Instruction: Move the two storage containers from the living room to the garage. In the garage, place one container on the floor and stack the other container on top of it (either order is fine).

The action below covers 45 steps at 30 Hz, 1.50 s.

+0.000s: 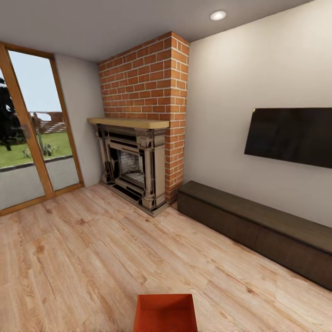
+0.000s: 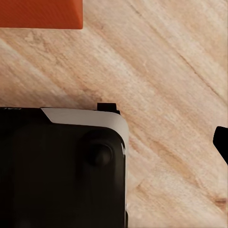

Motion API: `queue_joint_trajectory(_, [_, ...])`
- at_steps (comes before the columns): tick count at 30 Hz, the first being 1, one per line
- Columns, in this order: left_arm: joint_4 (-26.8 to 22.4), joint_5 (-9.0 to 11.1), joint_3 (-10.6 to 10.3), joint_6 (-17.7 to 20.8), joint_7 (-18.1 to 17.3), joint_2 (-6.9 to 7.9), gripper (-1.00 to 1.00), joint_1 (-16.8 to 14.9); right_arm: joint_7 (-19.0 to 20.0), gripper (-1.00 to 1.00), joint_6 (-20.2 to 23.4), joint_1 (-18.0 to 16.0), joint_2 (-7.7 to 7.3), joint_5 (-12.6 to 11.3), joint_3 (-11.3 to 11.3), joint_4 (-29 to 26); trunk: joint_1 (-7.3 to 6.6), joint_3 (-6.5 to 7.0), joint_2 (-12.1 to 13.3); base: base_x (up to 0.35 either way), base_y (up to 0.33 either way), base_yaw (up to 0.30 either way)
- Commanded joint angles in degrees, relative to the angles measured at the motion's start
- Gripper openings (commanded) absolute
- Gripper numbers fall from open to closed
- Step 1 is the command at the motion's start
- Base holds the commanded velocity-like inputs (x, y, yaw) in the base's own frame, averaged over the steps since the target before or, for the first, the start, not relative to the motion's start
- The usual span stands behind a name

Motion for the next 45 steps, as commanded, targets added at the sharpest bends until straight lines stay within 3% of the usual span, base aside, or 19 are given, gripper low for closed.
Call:
queue_joint_trajectory(1, [0.02,0.44,-0.49,-0.15,0.04,0.0,1.0,-0.04,-0.04,1.0,-0.25,-0.06,0.02,-0.37,0.48,0.14,0.0,-0.17,-0.05,0.0,0.0,0.0])
queue_joint_trajectory(45, [0.02,0.44,-0.49,-0.15,0.03,0.0,1.0,-0.04,-0.04,1.0,-0.11,-0.06,0.08,-0.42,0.48,0.14,0.0,-4.23,-0.05,0.0,0.0,0.0])
